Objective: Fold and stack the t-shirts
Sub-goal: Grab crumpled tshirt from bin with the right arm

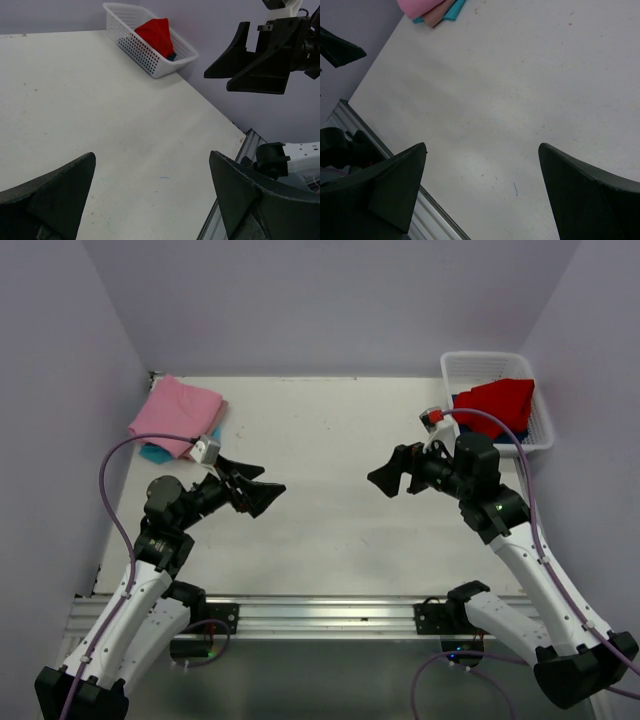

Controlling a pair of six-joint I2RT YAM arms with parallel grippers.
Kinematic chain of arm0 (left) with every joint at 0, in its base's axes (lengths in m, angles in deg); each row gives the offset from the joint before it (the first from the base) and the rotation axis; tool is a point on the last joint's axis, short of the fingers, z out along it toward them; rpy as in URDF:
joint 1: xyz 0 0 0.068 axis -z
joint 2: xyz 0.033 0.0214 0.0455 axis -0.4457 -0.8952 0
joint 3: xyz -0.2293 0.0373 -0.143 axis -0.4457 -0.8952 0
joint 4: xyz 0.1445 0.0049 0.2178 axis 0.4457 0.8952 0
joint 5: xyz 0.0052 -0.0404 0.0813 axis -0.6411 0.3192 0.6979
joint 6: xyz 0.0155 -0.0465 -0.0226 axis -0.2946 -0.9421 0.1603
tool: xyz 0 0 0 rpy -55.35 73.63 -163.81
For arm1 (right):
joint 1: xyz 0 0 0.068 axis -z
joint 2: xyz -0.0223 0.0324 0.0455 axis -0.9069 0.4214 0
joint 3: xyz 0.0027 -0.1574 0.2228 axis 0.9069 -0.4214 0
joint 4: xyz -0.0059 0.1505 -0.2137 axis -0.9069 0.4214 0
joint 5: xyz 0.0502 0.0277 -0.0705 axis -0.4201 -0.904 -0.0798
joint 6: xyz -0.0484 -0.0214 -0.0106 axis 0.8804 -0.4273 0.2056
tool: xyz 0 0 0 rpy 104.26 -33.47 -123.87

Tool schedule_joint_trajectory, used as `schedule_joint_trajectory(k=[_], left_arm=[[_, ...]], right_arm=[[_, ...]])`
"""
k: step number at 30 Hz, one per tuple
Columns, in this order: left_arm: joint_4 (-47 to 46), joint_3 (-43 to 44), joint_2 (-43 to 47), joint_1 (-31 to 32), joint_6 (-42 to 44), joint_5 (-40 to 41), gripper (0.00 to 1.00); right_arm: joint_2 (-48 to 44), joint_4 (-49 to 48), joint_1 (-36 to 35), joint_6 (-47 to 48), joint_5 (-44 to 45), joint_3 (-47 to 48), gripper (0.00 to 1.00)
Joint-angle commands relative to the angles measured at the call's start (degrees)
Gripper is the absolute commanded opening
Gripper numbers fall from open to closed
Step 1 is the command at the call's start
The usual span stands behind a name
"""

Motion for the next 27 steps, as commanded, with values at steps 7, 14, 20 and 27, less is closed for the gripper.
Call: schedule_joint_trajectory(k=[7, 14, 20, 27], left_arm=[[-1.29, 1.45, 0.49, 0.17, 0.40, -1.09, 1.00], [1.69, 3.03, 0.94, 0.17, 1.54, 0.48, 1.00], [10.12, 6.10, 0.49, 0.17, 3.21, 4.53, 1.00], [13.39, 6.63, 5.23, 0.17, 2.51, 5.85, 1.00]], right_arm=[[-0.55, -3.47, -0.30, -1.02, 1.35, -1.00, 0.99], [12.05, 8.87, -0.21, -3.75, 41.74, 13.38, 0.99], [28.43, 15.34, 2.85, -7.09, 64.73, 35.10, 0.99], [49.52, 21.05, 11.12, -9.39, 67.63, 58.30, 0.99]])
